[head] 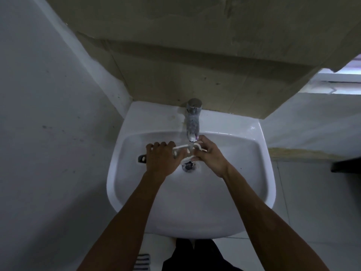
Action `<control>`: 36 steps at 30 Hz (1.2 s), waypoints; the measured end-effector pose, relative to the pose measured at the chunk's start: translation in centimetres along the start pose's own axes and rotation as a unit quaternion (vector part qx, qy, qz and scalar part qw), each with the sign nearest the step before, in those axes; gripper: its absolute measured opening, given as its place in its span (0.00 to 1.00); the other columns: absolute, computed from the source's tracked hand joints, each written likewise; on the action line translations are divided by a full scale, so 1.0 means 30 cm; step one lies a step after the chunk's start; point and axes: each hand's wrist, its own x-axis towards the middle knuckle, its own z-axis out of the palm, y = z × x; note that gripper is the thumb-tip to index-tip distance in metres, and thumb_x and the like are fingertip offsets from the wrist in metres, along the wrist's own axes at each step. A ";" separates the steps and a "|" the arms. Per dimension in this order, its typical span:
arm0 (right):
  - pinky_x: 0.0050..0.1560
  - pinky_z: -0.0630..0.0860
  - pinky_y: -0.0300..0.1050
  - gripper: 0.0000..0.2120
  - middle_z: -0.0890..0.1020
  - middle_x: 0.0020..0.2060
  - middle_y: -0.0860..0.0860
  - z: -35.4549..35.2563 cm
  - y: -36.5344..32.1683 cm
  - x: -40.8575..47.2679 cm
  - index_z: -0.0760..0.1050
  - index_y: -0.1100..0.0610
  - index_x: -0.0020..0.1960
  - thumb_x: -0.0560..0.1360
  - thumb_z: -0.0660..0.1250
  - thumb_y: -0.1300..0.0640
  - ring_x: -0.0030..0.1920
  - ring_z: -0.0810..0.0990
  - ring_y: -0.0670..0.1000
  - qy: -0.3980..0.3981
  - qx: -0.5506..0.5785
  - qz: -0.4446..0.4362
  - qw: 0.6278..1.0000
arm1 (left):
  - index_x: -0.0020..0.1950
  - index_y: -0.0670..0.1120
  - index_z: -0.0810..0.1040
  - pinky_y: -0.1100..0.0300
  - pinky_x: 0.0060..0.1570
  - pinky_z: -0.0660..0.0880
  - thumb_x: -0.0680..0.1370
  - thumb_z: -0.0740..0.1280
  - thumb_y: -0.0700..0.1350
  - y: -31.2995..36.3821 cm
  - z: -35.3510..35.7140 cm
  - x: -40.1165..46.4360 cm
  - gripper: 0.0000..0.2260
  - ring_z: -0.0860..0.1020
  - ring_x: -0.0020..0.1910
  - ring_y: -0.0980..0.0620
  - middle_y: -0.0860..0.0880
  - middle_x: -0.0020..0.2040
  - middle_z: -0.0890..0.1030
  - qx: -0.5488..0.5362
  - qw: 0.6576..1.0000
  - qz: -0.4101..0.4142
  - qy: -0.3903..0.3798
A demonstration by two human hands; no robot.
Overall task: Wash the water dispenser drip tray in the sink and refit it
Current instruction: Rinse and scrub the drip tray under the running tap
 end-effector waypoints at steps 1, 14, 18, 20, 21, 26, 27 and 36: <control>0.52 0.83 0.56 0.10 0.80 0.53 0.61 0.001 0.007 0.002 0.75 0.62 0.60 0.79 0.66 0.63 0.52 0.81 0.62 0.019 -0.032 -0.017 0.999 | 0.41 0.46 0.79 0.51 0.43 0.71 0.74 0.54 0.65 0.004 -0.003 0.005 0.25 0.80 0.35 0.41 0.43 0.34 0.82 -0.001 1.000 -0.001 -0.003; 0.48 0.82 0.41 0.06 0.84 0.52 0.48 0.054 0.082 -0.056 0.76 0.54 0.57 0.80 0.67 0.58 0.45 0.83 0.44 0.193 -0.158 -0.105 0.963 | 0.53 0.48 0.79 0.55 0.45 0.71 0.78 0.53 0.67 0.067 -0.025 -0.011 0.26 0.81 0.50 0.39 0.43 0.50 0.83 -0.038 0.995 -0.061 -0.068; 0.46 0.83 0.43 0.13 0.83 0.48 0.48 0.047 0.078 -0.038 0.77 0.53 0.61 0.77 0.70 0.56 0.42 0.83 0.44 0.173 -0.184 -0.037 0.967 | 0.52 0.48 0.78 0.55 0.45 0.70 0.77 0.52 0.69 0.061 -0.017 -0.042 0.28 0.81 0.50 0.40 0.43 0.50 0.83 -0.042 0.993 -0.076 -0.076; 0.48 0.84 0.51 0.10 0.84 0.46 0.47 0.043 0.077 -0.026 0.80 0.52 0.58 0.77 0.70 0.55 0.43 0.85 0.49 0.154 -0.182 -0.030 0.971 | 0.52 0.48 0.78 0.55 0.44 0.70 0.77 0.51 0.70 0.057 -0.018 -0.055 0.28 0.81 0.49 0.41 0.44 0.50 0.83 -0.041 0.993 -0.087 -0.072; 0.47 0.84 0.53 0.09 0.85 0.45 0.48 0.042 0.074 -0.021 0.80 0.51 0.57 0.77 0.70 0.55 0.42 0.85 0.50 0.144 -0.176 -0.025 0.973 | 0.53 0.48 0.78 0.55 0.45 0.71 0.77 0.51 0.69 0.056 -0.020 -0.059 0.28 0.81 0.50 0.40 0.44 0.50 0.83 -0.044 0.992 -0.091 -0.073; 0.44 0.83 0.61 0.07 0.85 0.43 0.54 0.029 0.045 -0.010 0.80 0.52 0.51 0.76 0.73 0.51 0.42 0.85 0.60 0.119 -0.071 0.032 0.990 | 0.54 0.48 0.76 0.52 0.49 0.73 0.77 0.52 0.68 0.056 -0.035 -0.065 0.27 0.80 0.53 0.38 0.43 0.53 0.82 -0.084 0.985 -0.108 -0.101; 0.44 0.83 0.63 0.07 0.85 0.43 0.57 0.031 0.035 -0.014 0.79 0.53 0.51 0.76 0.72 0.52 0.43 0.84 0.64 0.113 -0.042 0.045 0.992 | 0.53 0.48 0.76 0.51 0.49 0.73 0.77 0.52 0.69 0.056 -0.036 -0.065 0.27 0.80 0.53 0.38 0.43 0.53 0.82 -0.095 0.984 -0.110 -0.106; 0.47 0.84 0.52 0.09 0.81 0.54 0.65 0.030 0.029 -0.035 0.76 0.60 0.60 0.81 0.64 0.59 0.48 0.84 0.61 0.064 0.092 0.073 0.991 | 0.56 0.48 0.74 0.51 0.52 0.73 0.77 0.51 0.69 0.064 -0.029 -0.069 0.28 0.79 0.54 0.38 0.43 0.55 0.82 -0.110 0.976 -0.122 -0.140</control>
